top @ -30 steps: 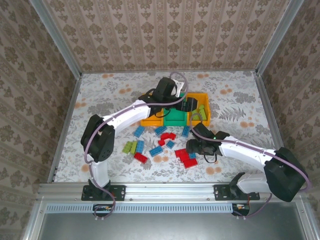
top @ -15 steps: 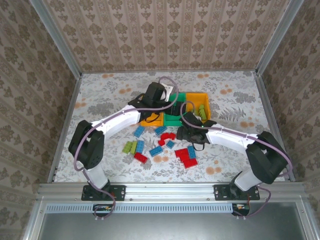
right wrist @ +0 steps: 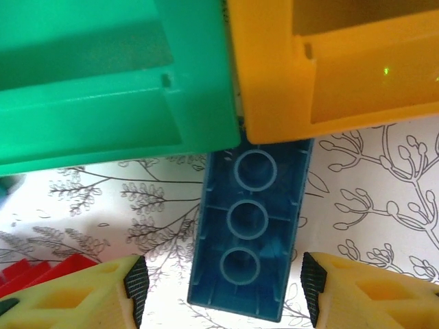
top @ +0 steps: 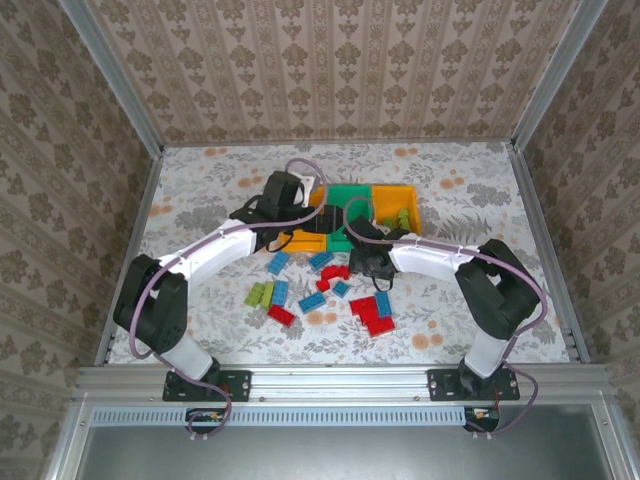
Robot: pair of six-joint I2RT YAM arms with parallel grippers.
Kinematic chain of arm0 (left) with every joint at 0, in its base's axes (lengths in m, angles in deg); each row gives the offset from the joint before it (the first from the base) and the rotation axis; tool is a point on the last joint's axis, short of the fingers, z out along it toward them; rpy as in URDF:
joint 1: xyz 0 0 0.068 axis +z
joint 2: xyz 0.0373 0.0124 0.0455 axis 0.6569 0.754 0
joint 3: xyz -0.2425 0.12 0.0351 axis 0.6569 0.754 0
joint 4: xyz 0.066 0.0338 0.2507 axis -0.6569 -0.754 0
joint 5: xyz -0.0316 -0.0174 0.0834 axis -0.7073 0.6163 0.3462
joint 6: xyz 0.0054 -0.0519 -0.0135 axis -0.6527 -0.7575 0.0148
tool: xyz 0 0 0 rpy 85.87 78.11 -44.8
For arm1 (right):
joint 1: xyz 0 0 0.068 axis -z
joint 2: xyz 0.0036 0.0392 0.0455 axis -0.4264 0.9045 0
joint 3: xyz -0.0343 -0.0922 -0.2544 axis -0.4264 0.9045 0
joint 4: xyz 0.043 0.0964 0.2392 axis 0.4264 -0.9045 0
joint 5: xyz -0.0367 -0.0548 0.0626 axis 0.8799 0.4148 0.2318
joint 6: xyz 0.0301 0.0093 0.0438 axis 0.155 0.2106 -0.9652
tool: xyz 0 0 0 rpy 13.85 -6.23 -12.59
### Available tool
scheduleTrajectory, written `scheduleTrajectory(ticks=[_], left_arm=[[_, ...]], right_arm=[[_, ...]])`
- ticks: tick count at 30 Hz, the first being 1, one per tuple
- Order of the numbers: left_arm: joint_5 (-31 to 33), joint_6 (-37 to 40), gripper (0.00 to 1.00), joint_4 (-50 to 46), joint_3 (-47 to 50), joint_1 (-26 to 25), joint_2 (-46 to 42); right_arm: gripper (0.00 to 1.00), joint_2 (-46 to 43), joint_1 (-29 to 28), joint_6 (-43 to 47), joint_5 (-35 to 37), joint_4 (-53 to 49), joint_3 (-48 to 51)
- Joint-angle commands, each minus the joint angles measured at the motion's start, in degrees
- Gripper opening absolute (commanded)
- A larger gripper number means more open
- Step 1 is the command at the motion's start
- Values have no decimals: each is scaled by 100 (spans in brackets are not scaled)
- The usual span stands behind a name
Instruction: Sort the legos into containers by color
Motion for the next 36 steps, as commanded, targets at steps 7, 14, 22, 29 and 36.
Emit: scheduleTrajectory(ticks=[7, 14, 22, 29, 36], left_arm=[[30, -26, 100, 186, 261, 162, -271], [42, -33, 100, 189, 296, 214, -302], [190, 16, 100, 110, 464, 312, -516], [352, 177, 100, -410, 539, 411, -656], [654, 174, 100, -683, 869, 428, -915]], right_arm=[[53, 224, 146, -53, 163, -305, -230], [34, 271, 163, 13, 133, -377, -199], [28, -507, -18, 293, -101, -352, 105], [28, -1153, -109, 583, -493, -438, 153], [29, -1090, 15, 854, -480, -434, -353]])
